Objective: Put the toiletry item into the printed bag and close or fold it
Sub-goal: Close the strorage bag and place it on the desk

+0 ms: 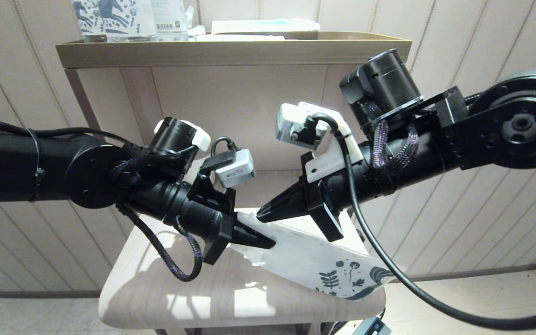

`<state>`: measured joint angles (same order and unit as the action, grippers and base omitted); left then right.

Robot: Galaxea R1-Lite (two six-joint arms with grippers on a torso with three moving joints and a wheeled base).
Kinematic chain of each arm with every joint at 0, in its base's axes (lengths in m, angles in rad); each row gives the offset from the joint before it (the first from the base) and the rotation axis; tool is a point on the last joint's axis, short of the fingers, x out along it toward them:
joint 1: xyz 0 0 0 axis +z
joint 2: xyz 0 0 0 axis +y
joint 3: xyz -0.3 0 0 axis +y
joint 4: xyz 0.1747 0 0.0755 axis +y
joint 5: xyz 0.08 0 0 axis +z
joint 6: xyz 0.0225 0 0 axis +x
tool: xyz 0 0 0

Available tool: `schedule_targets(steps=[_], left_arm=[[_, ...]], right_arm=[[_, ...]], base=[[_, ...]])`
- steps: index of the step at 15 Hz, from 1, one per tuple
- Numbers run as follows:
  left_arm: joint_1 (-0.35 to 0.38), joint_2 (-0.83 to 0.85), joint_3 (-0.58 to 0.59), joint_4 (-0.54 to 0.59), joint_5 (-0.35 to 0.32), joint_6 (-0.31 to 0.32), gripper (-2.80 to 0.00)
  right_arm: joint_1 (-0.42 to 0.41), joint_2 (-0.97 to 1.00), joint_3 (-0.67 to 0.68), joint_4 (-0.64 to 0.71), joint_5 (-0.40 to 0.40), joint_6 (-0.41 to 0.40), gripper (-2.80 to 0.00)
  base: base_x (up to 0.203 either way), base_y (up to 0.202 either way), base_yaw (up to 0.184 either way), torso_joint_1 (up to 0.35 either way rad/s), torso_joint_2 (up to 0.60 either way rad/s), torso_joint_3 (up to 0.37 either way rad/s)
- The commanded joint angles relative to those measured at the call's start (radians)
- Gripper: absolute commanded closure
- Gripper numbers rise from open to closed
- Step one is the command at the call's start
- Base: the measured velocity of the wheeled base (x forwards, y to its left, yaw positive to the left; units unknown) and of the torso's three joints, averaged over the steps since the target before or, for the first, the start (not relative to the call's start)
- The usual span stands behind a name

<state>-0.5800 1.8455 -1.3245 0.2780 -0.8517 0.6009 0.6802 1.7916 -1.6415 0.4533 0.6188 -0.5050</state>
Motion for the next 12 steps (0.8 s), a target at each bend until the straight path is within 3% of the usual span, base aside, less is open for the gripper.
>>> schedule_targets(steps=[1, 10, 11, 12], left_arm=[[0.000, 0.001, 0.001, 0.001, -0.004, 0.004, 0.00], [0.000, 0.009, 0.001, 0.001, -0.003, 0.004, 0.00], [0.000, 0.009, 0.002, 0.001, -0.003, 0.005, 0.00], [0.000, 0.009, -0.001, 0.001, -0.003, 0.005, 0.00]], right_arm=[[0.002, 0.003, 0.012, -0.043, 0.002, 0.005, 0.00], [0.015, 0.002, 0.037, -0.056, -0.014, 0.012, 0.00], [0.015, 0.000, 0.038, -0.064, -0.014, 0.013, -2.80], [0.015, 0.000, 0.037, -0.062, -0.014, 0.013, -2.80]], base=[[0.000, 0.000, 0.000, 0.000, 0.00, 0.000], [0.000, 0.000, 0.000, 0.000, 0.00, 0.000], [0.000, 0.000, 0.000, 0.000, 0.00, 0.000], [0.000, 0.000, 0.000, 0.000, 0.00, 0.000]])
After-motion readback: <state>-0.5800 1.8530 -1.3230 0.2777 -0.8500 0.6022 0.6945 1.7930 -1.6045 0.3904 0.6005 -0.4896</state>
